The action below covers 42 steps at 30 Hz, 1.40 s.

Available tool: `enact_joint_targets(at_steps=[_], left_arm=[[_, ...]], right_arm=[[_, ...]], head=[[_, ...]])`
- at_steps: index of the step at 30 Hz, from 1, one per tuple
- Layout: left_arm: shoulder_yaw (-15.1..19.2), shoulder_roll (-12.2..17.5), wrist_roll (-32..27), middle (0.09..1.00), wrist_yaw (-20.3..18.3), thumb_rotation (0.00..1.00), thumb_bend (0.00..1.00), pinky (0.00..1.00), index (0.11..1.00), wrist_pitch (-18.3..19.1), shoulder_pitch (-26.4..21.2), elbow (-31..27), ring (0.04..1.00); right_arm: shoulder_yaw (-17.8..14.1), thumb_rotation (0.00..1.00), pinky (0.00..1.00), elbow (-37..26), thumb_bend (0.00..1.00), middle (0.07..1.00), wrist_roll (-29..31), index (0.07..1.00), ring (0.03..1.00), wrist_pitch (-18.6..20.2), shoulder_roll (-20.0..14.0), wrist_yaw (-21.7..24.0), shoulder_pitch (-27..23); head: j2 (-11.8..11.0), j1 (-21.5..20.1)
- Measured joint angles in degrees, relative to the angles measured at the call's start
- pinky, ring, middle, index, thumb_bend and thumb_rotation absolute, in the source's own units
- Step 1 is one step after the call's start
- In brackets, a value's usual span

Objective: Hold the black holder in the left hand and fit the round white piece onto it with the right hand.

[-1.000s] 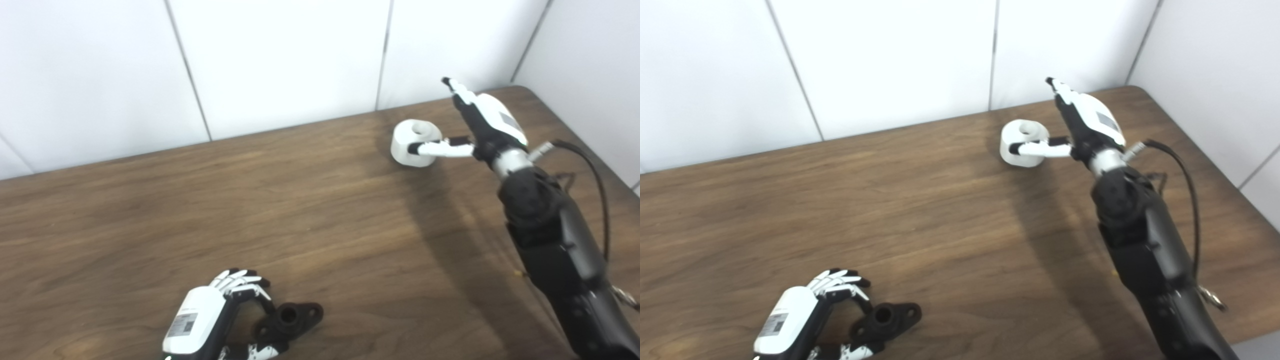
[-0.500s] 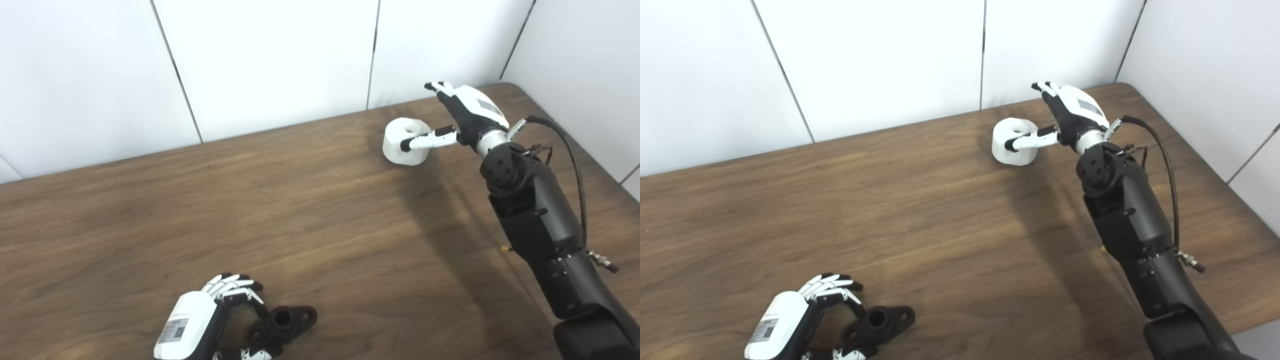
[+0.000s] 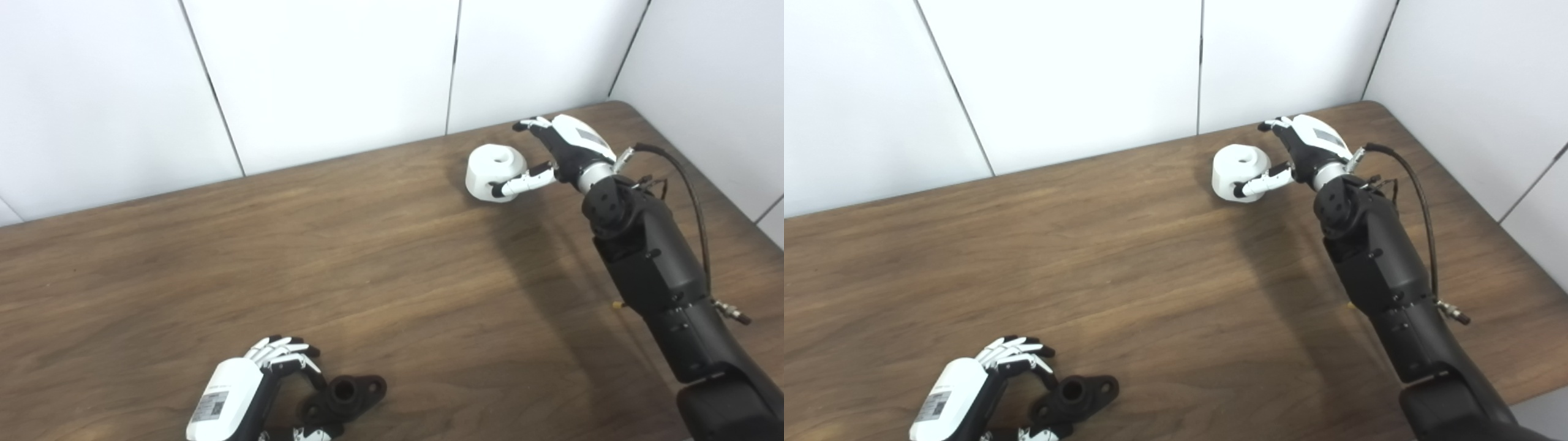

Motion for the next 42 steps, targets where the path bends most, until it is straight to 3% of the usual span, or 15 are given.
enact_joint_targets(at_steps=[8,21,29,42], left_arm=[[0.3,-0.3,0.1,0.757,-0.5,0.05,0.51,0.87,0.489,0.2,0.0,-0.3,0.82],[0.4,-0.4,1.5,0.755,-0.7,0.05,0.51,0.86,0.489,0.3,0.2,-0.7,0.82],[0.6,-0.7,1.6,0.753,-0.8,0.05,0.51,0.86,0.489,0.3,0.3,-0.8,0.818],[0.9,-1.1,2.0,0.756,-1.8,0.05,0.51,0.86,0.489,0.4,0.6,-1.4,0.821]], right_arm=[[1.8,0.36,0.89,2.4,0.83,0.948,0.7,0.828,0.998,-0.1,-0.1,-1.0,-0.9],[2.2,0.34,0.88,5.9,0.78,0.935,4.1,0.795,0.988,-1.6,-0.2,-6.9,-1.2],[2.2,0.29,0.82,7.6,0.78,0.906,5.2,0.732,0.951,-4.0,-0.2,-11.8,-1.2],[2.4,0.25,0.8,7.9,0.76,0.879,5.7,0.649,0.926,-4.8,-0.2,-13.9,-1.2]], head=[[-0.1,0.4],[0.1,0.8],[0.2,0.9],[0.3,1.0]])
